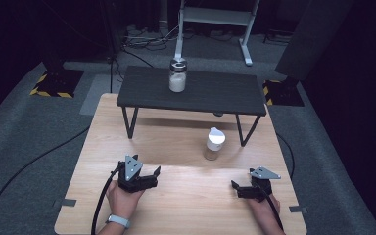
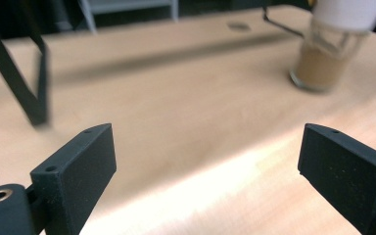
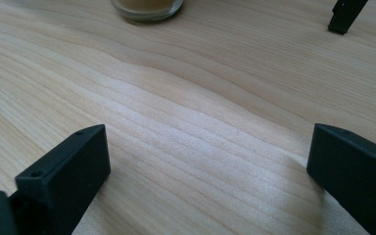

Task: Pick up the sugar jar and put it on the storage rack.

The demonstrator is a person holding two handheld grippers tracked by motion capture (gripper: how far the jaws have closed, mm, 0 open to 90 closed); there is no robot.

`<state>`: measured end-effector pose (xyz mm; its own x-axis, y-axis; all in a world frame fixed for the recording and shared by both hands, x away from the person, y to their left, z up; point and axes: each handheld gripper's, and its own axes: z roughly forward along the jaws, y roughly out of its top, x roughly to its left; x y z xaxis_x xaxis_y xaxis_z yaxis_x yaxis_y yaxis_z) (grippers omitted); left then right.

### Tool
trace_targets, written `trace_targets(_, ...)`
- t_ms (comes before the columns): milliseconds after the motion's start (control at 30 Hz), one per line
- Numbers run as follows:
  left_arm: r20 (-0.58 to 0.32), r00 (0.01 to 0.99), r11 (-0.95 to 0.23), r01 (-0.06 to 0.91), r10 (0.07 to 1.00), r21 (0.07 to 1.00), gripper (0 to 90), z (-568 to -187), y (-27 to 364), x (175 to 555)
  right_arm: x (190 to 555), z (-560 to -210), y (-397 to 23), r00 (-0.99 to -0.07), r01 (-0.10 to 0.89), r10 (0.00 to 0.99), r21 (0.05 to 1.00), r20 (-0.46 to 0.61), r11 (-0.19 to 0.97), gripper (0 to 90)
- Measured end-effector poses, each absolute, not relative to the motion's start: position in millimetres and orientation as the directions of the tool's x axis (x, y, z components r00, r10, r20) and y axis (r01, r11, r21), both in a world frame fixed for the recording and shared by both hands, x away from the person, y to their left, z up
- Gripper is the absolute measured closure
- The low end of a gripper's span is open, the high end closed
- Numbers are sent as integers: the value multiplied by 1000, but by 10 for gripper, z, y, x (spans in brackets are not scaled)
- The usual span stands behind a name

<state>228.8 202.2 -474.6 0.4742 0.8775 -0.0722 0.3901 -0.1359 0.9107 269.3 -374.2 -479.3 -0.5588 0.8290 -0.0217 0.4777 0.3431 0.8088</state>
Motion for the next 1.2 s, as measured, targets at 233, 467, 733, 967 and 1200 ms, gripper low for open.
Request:
trace_targets(233,-91,502,-188,478,860,858,77,-4859,2114,2386,2694,-4794,-3743,-559,477,829,809,-22,344,20)
trace_targets(467,-87,499,-217,519,862,826,61,-4878,2079,2454,2696,-4792,-3739,-556,479,831,809,-22,342,20)
trace_targets(733,-4,476,-254,476,879,842,19,-4964,1955,2407,2693,-4795,-3739,-555,478,832,809,-22,341,20)
trace_targets(967,-4,479,-256,476,878,842,19,-4963,1954,2410,2692,-4796,-3739,-555,478,832,809,-22,341,20)
trace_targets(1200,-4,479,-256,476,878,842,19,-4963,1955,2410,2691,-4796,-3738,-554,479,832,809,-22,340,20)
